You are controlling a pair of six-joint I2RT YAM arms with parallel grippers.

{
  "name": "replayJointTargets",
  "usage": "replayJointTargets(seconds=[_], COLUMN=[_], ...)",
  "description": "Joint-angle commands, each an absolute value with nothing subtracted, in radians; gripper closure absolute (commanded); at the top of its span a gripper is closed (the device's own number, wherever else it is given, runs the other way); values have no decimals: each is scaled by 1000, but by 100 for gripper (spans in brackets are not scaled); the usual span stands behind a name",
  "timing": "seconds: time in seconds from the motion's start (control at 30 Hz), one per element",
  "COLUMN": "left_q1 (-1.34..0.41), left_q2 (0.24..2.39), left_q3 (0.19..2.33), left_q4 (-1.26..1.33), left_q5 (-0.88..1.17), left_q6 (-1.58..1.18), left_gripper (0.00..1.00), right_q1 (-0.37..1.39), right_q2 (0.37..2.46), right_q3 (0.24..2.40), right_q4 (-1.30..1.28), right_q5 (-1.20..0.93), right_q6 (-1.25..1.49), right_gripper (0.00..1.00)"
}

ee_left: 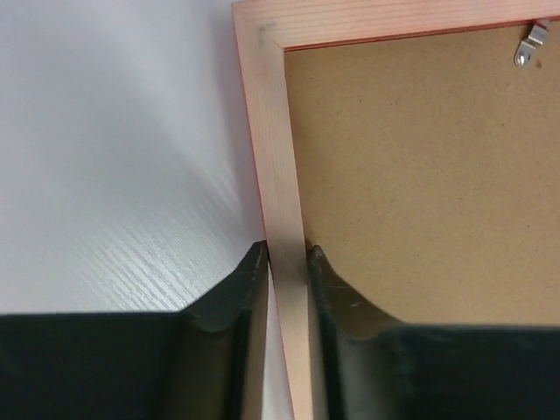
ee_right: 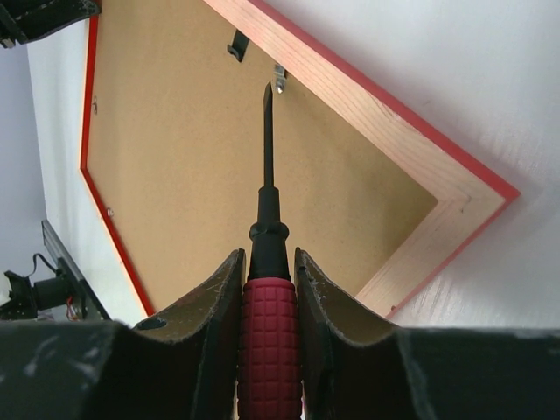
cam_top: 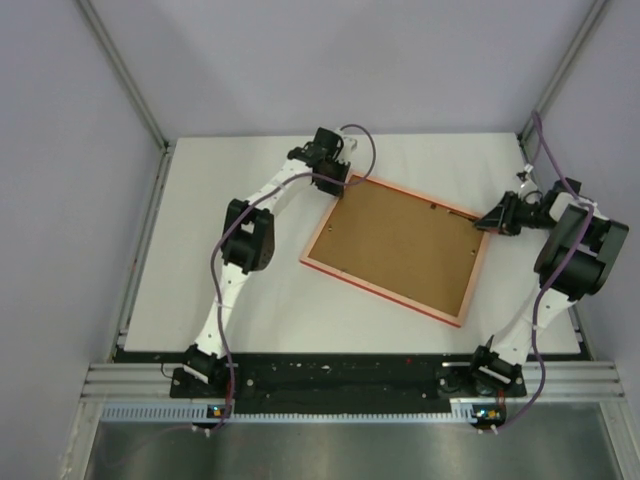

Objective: Take the photo out of the frame
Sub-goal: Release the photo frame item from the photo frame.

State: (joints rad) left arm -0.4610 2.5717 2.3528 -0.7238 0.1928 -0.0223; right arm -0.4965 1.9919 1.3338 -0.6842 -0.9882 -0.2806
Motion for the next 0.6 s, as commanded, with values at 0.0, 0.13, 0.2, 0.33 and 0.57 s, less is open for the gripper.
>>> replayJointTargets(seconds=[0.0, 0.13, 0.2, 0.33, 0.57], left_q1=[-483, -488, -486, -485, -485], left_q2=[2568, 2556, 2551, 2553, 2554], left_q3=[2295, 2252, 2237, 2227, 2226], left_q4=[-724, -723, -724, -742, -770], left_q5=[130, 120, 112, 84, 75], left_q6=[37, 54, 55, 38, 3], left_gripper=[88, 100, 100, 100, 100], right_q1=[-477, -474, -474, -479, -531], right_q2=[2000, 2049, 2065, 2037, 1928], right_q3=[1410, 1453, 1460, 1419, 1321], right_q4=[-676, -709, -721, -752, -830], right_q5=[-1014, -1028, -1025, -1045, -1118], right_q6=[-305, -322, -330, -366, -463], right_gripper=[100, 100, 100, 100, 100])
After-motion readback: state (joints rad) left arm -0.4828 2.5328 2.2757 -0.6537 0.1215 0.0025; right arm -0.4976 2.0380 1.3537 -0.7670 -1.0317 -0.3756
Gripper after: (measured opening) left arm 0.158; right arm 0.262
